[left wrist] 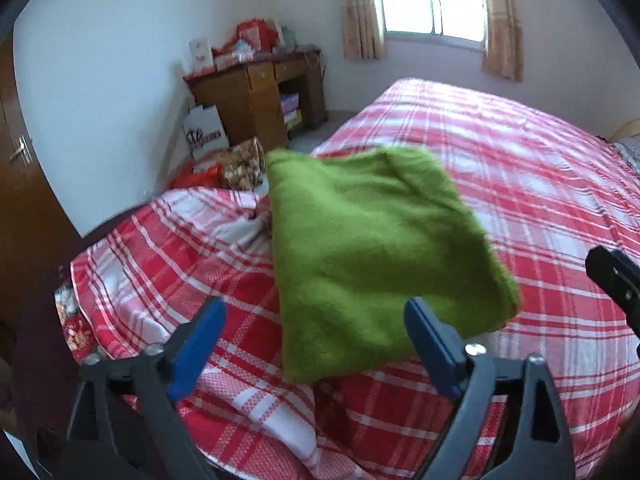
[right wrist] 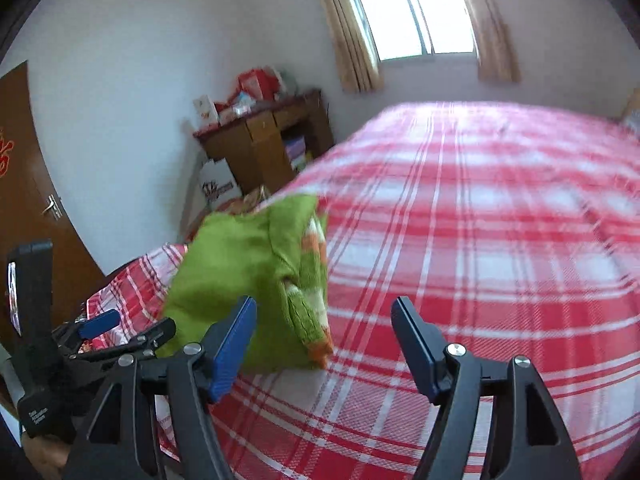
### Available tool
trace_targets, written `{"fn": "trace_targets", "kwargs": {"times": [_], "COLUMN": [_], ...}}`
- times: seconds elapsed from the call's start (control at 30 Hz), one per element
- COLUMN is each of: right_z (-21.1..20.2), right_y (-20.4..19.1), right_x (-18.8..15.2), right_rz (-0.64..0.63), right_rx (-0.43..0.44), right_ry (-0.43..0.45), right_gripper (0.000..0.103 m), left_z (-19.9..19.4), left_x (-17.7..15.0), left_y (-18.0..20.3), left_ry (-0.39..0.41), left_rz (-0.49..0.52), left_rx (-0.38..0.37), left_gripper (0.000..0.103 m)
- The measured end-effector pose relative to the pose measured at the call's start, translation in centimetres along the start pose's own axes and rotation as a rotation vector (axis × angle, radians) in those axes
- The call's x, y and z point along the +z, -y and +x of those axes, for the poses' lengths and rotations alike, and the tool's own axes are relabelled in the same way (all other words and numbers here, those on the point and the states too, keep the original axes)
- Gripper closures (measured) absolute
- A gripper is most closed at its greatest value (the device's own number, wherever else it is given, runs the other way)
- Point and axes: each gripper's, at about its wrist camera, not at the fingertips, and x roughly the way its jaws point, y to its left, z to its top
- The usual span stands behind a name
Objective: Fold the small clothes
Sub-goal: 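Lower the folded sweater onto the bed corner and open both grippers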
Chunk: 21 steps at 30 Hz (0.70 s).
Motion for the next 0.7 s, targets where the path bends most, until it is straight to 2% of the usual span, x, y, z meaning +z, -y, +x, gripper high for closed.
{"fn": "trace_targets", "kwargs": {"times": [0.23, 0.5, 0.7], "right_z": [-4.4, -9.0, -11.9], "right_y": [-1.8, -3.4, -5.1], "right_x": [0.4, 0.9, 1.3], "right_rz": [-0.052, -0.077, -0.126], "right_rx": [-0.051, -0.077, -0.098], "right_ry": [0.107, 0.200, 0.252], "right_gripper": [0.032, 0.032, 0.032], "left_z": [-4.1, -7.2, -9.7], "left_x": [0.0, 0.1, 0.6], "left_y": [0.4, 0.5, 0.1], "left_ry": [0.117, 0.165, 0.196], "left_rz": [0.014, 0.029, -0.006], "left_rx": [-0.016, -0.014, -0.035], "left_gripper": [0.000, 0.000, 0.000]}}
